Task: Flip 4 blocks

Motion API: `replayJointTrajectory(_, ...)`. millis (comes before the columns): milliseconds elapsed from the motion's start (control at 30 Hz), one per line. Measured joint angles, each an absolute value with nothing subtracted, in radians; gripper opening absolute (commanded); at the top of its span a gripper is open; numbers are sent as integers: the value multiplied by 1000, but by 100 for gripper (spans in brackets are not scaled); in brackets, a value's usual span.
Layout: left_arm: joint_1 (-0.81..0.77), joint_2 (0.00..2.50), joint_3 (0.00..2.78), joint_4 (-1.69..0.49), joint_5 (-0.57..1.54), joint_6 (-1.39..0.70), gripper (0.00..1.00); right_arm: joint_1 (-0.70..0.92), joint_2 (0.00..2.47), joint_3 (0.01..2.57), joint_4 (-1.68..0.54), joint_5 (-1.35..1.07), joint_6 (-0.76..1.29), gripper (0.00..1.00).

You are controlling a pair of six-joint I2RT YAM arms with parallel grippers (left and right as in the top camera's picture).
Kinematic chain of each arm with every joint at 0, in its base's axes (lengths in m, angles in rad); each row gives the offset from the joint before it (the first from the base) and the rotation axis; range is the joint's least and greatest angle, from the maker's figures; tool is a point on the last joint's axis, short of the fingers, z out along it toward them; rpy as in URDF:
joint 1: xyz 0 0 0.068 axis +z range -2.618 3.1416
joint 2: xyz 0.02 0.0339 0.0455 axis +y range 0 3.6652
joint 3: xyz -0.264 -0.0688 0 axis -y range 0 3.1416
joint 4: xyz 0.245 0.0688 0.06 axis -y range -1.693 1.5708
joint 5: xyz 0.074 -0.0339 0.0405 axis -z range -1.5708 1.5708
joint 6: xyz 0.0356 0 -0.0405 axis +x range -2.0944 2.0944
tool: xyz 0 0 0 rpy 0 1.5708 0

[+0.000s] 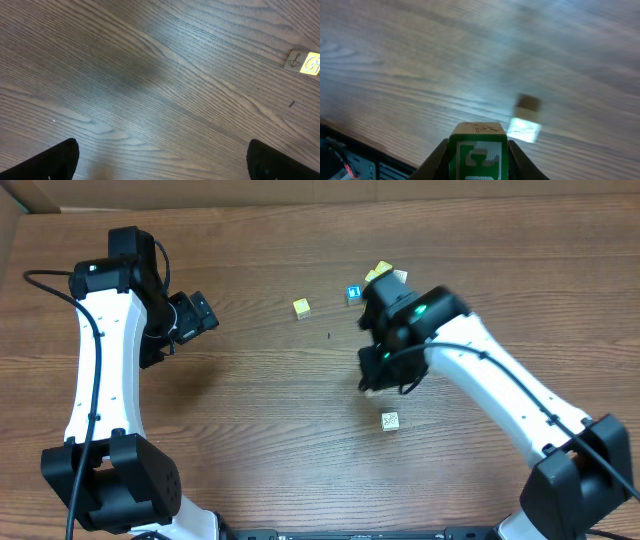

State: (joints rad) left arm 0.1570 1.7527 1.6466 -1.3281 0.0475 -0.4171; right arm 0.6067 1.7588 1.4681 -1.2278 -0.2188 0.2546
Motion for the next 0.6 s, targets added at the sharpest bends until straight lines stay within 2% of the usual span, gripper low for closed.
replayJointTrajectory(233,157,1753,1647,-1328,47,-417,100,756,1759,1326,-1142,-171,416,26)
replayJointTrajectory(600,157,1753,1647,-1328,47,-417,100,871,1759,1169,-905,-48,606,27)
